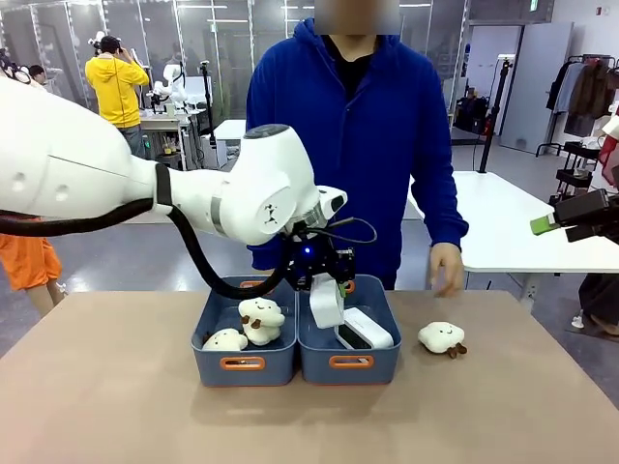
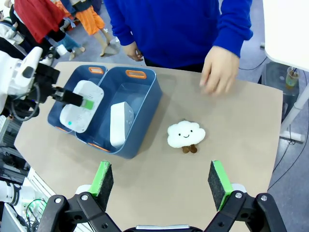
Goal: Sort the digital clocks into the basket.
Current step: Pick up the Digital clock from the table and place it into the empty Plastic storage basket.
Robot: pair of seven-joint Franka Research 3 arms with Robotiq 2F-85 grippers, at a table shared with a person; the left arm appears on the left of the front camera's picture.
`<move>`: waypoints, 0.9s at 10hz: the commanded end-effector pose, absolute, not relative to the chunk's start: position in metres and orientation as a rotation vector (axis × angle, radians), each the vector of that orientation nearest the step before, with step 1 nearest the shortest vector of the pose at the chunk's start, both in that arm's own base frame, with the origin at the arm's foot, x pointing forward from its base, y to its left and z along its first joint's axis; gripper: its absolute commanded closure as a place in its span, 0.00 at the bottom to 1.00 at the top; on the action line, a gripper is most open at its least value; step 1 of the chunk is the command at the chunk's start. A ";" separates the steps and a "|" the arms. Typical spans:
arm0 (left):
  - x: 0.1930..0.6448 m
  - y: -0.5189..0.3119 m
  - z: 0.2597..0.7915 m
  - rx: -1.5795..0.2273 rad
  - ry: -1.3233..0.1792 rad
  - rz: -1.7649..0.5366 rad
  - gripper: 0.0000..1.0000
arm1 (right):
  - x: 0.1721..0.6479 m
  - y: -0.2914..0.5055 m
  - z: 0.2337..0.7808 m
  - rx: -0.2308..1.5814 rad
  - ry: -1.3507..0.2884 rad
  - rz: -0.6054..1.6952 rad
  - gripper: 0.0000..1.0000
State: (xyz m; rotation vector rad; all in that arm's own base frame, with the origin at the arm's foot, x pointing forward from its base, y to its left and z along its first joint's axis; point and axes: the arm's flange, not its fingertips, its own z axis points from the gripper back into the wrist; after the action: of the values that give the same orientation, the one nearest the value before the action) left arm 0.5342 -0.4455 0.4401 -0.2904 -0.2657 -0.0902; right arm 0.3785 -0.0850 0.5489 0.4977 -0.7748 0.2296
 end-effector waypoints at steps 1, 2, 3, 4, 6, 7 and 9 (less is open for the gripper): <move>0.556 -0.456 0.443 -0.252 -0.297 -0.062 1.00 | 0.379 -0.083 0.550 0.492 -0.768 0.205 0.00; 0.558 -0.456 0.442 -0.237 -0.268 -0.027 0.38 | 0.379 -0.083 0.550 0.492 -0.768 0.205 0.00; 0.558 -0.456 0.441 -0.205 -0.252 -0.014 0.00 | 0.379 -0.083 0.550 0.492 -0.768 0.205 0.00; 0.551 -0.453 0.440 -0.178 -0.221 0.003 0.00 | 0.379 -0.083 0.550 0.492 -0.768 0.205 0.00; 0.545 -0.446 0.445 -0.193 -0.212 -0.011 0.00 | 0.379 -0.083 0.550 0.492 -0.768 0.205 0.00; 0.543 -0.424 0.467 -0.234 -0.241 -0.039 0.00 | 0.379 -0.083 0.550 0.492 -0.768 0.205 0.00; 0.526 -0.345 0.533 -0.406 -0.186 -0.166 0.00 | 0.379 -0.083 0.550 0.492 -0.768 0.205 0.00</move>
State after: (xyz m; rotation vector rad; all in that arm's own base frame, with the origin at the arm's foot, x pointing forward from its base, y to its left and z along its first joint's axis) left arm 0.5487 -0.4067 0.5091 -0.3228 -0.2505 -0.0803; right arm 0.3786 -0.0851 0.5488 0.4984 -0.7741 0.2274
